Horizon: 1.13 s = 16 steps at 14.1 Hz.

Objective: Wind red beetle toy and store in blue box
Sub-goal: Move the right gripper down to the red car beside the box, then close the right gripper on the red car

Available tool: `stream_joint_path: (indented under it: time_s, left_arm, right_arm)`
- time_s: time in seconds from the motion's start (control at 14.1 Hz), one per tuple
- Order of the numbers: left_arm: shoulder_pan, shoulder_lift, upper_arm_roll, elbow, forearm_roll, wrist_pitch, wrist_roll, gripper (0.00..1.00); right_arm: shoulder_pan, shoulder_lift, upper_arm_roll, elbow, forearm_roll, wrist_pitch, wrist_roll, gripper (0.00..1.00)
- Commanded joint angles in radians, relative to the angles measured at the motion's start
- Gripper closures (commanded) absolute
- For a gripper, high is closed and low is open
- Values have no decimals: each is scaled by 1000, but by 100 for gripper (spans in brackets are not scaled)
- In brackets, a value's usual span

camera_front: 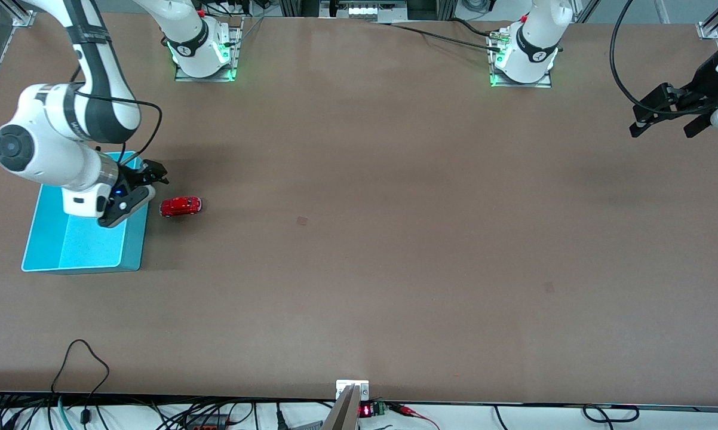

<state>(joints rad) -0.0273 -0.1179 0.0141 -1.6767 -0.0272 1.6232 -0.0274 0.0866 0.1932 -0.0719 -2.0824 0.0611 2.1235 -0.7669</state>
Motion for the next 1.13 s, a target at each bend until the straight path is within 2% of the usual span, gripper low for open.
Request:
stream_joint_path:
  time_s: [0.0,0.28,0.57,0.78,1.06]
  left_arm:
    - [4,46,4,64,-13,-31,52,0]
    - [30,49,-34,87,1,-46,54,0]
    - [38,63,-39,94,3,-49,63,0]
    - [36,63,-37,94,3,-51,70,0]
    - [36,63,-37,94,3,-52,70,0]
  right_arm:
    - [-1,8,1,-60,-4,99,-203,0]
    - [-4,72,1,-62,-7,183,-539,0]
    - [-4,138,1,-65,-7,257,-760,0]
    - [-8,184,3,-90,-4,351,-818,0]
    - [-2,183,3,-128,-1,352,-824,0]
